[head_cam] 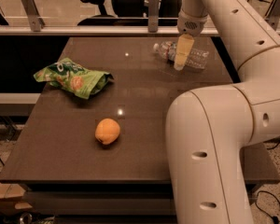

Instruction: Move water bottle near orange

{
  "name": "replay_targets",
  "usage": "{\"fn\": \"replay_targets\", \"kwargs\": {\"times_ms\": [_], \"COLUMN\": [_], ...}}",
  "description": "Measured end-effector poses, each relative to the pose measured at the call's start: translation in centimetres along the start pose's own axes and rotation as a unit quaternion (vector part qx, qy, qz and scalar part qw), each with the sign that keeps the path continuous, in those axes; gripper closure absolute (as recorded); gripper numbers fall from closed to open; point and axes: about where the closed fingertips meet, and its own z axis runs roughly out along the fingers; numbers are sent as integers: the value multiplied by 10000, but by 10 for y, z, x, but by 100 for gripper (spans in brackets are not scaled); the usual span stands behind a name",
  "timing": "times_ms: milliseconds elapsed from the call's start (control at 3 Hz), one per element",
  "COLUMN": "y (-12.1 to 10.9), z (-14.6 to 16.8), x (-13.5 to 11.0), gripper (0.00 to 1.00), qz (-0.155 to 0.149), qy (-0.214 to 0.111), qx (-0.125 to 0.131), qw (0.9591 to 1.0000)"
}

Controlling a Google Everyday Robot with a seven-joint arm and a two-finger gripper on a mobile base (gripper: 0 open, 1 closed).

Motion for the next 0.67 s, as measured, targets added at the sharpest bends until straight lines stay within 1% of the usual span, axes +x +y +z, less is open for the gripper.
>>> {"fn": "replay_targets", "kwargs": {"times_ms": [333,667], "y": [-4,-2], "z": [0,6], "x": [4,5], "gripper": [0,19], "qz": [538,781], "qy": [20,-26], "qx": [87,-11], "qw": [9985,9969]}}
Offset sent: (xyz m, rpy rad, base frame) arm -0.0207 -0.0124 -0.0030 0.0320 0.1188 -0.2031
